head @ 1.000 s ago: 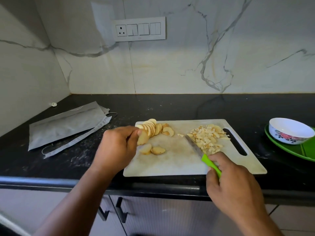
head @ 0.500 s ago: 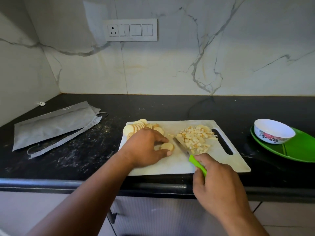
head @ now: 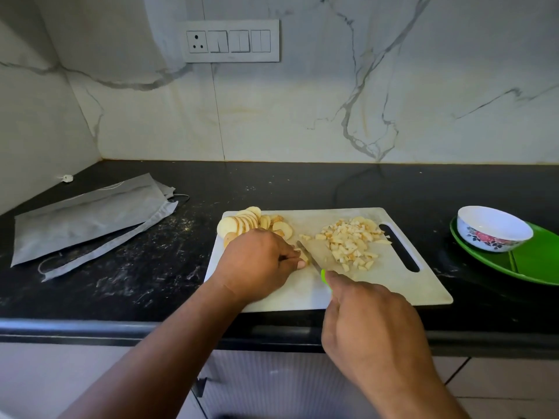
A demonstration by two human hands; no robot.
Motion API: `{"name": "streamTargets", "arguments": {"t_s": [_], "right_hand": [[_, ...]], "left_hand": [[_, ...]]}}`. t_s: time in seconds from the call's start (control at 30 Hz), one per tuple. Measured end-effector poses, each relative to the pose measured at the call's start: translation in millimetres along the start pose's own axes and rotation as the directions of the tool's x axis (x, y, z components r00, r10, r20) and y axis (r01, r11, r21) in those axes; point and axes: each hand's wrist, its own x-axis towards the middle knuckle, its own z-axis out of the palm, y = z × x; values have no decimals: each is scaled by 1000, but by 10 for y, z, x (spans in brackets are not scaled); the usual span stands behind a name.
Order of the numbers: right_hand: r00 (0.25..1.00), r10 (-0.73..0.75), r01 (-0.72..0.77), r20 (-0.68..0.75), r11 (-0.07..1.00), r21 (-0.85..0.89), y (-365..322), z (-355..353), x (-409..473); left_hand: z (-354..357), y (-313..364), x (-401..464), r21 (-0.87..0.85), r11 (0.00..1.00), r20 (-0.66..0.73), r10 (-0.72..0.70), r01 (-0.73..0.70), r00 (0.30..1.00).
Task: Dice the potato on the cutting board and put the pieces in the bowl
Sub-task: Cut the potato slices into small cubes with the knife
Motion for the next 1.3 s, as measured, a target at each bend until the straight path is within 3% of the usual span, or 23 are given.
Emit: {"name": "streamTargets", "arguments": {"t_s": [0.1,0.23,0.4,0.5,0.6,0.73,0.77,0.83,0.93,1.0,1.1,1.23,1.3], "right_hand": [[997,3,-2,83,1000,-14,12,-104,-87],[996,38,-37,82,999,-14,56,-295,-287],[998,25,-28,-65,999,-43,17,-235,-113],[1000,-8,8,-17,1000,17,-73,-121,16],[999,-14,15,50,999,-30,-72,-108,42],[1000,-9,10,-21,998,56,26,-136,-186],[999,4,-6,41,999,43,65,-159,-230],[998,21,-14,-65,995,100,102,-157,-269],[1000,22,-22,1,999,31,-34,-256,-153],[995,14,-10,-98,999,38,-67,-199,-26],[1000,1,0,5,1000,-9,-158,-139,54],[992,66,-74,104,995,71,-59,-52,-178],[998,60,-58,-11,988,146,35,-24,-327]], "left_hand": [[-12,6,9,-28,999,11,-22,22,1000],[-32,14,-8,-52,998,-4,-40,40,999],[-80,45,-89,21,999,-54,-48,50,997],[-104,71,-140,78,996,-58,-40,45,997],[-75,85,-142,97,993,-58,-59,64,997],[-36,54,-114,97,991,-34,-88,91,996],[-37,58,-117,94,992,-32,-83,85,996],[-45,67,-124,65,994,-37,-83,85,996],[-52,82,-140,18,992,-40,-125,126,991],[-58,107,-137,16,989,-41,-148,149,988],[-56,137,-132,15,987,-18,-162,162,987],[-76,99,-112,4,986,8,-165,165,986],[-74,84,-110,2,988,7,-154,154,988]]}}
